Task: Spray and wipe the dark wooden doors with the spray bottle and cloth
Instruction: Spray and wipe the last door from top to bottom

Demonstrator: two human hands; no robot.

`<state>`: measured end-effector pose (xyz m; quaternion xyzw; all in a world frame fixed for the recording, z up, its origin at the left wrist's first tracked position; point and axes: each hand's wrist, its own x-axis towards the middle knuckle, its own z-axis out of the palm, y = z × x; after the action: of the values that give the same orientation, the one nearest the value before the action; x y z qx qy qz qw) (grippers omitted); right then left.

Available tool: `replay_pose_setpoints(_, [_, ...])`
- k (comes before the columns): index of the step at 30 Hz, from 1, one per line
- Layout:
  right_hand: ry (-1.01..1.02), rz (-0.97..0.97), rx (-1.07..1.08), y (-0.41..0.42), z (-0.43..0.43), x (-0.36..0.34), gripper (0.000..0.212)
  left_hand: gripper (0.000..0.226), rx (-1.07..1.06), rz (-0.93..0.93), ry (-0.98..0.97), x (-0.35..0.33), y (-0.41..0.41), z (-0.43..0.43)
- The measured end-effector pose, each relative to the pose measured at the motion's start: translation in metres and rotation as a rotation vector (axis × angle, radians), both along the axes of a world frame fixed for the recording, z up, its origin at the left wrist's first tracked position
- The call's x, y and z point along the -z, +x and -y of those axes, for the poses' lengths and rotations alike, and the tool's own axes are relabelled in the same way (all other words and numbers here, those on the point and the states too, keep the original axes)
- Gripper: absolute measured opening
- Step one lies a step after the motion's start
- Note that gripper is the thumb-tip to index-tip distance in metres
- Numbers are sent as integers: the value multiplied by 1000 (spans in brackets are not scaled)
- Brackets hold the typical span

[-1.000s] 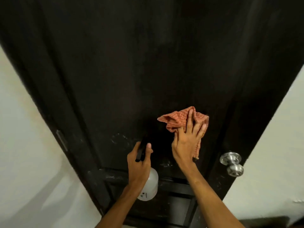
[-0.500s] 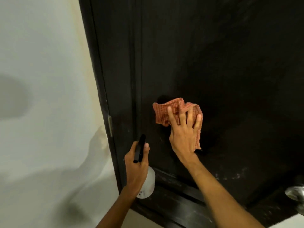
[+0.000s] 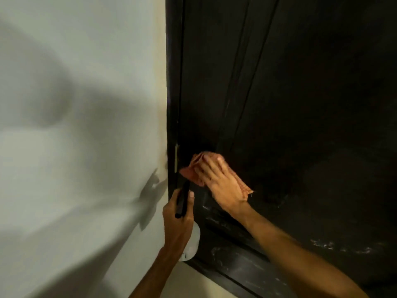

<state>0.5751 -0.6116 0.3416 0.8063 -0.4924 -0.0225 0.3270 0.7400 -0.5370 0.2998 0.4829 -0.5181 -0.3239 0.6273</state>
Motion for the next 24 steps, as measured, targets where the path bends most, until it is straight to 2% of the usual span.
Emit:
replay_pose_setpoints(2, [125,-164,-17,2,2,20,80,32,-5,9,-17,4,10,2])
replay_pose_setpoints(6, [-120,21,-23,35,37,-21,75,29,-4,-47,-27,1,21,2])
replay_pose_setpoints(8, [-150,30,-18,46,44,-27,74,21,0,-53,-5,5,24,2])
replay_pose_setpoints(11, [66,-247,-64,37,22,19,73,14,36,-47,23,10,29,3])
replay_pose_setpoints(13, [184,-357,-61,16,7,41,72,28,60,-36,8,10,32,2])
replay_pose_setpoints(15, [65,-227,-69,-3,3,33,73,40,77,-19,-24,9,32,2])
replay_pose_setpoints(16, [-41,-95,-49,-9,1,23,76,39,85,-14,-28,10,30,2])
replay_pose_setpoints(19, [-308,281,112,-35,-13,-4,96,20,96,-9,5,8,17,1])
replay_pose_setpoints(22, [-295,323,172,-58,-38,11,111,7,123,49,5,4,0,-2])
replay_pose_setpoints(24, [-291,328,182,-74,-54,34,110,10,174,74,-30,4,-15,-5])
